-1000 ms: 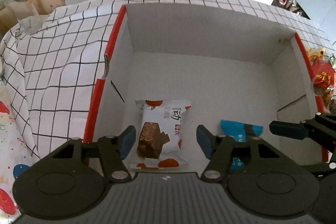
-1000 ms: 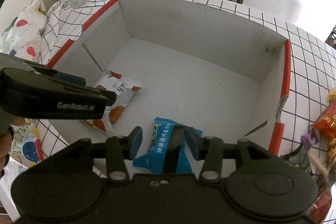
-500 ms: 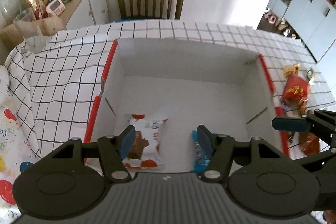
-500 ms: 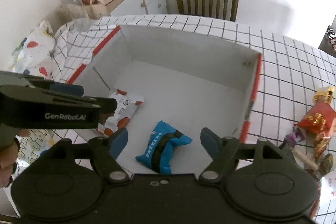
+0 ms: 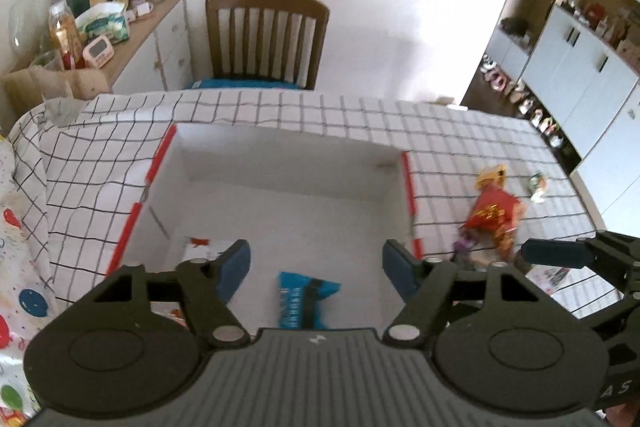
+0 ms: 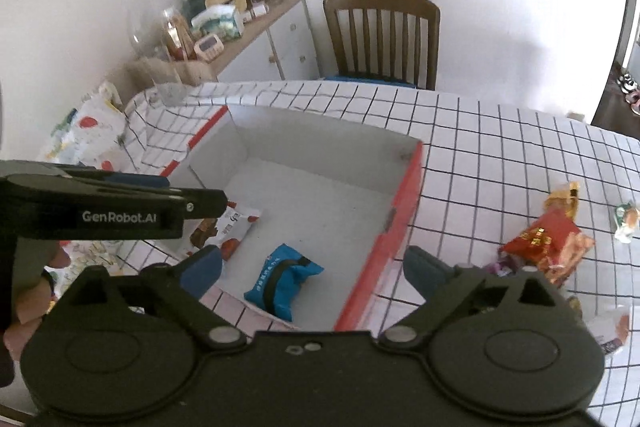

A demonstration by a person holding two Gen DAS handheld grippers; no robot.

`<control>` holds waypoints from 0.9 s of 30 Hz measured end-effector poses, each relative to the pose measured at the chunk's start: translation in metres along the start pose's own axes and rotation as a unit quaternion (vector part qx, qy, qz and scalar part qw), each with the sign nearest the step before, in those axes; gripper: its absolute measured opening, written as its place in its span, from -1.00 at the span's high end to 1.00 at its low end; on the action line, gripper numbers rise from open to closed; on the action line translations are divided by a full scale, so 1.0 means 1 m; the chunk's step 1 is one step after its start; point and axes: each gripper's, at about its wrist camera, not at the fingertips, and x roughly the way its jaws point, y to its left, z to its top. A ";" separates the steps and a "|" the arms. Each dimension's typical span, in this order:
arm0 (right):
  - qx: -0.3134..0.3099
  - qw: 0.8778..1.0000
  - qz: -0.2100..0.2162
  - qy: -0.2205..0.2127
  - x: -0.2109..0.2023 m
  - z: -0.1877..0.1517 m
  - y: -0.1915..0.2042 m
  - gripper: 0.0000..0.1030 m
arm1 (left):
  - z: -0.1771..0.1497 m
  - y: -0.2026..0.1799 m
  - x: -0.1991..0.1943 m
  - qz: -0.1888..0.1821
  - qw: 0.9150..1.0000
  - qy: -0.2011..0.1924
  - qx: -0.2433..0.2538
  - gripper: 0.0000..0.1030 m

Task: Organize snacks
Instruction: 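Withdraw both tools from the box back toward the snack pile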

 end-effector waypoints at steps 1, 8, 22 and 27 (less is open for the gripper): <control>0.001 1.000 0.003 -0.003 -0.007 -0.001 -0.004 -0.90 | 0.000 -0.006 -0.004 0.001 1.000 -0.007 -0.001 -0.42; 0.000 1.000 0.001 -0.029 -0.049 -0.010 -0.035 -0.99 | -0.007 -0.048 -0.025 -0.014 0.999 -0.042 -0.007 -0.54; 0.035 0.996 -0.041 -0.073 -0.115 -0.043 -0.129 -1.00 | -0.036 -0.136 -0.033 -0.048 0.996 -0.077 -0.001 -0.63; 0.055 0.994 -0.063 -0.069 -0.125 -0.059 -0.163 -1.00 | -0.049 -0.169 -0.018 -0.062 0.996 -0.056 -0.003 -0.63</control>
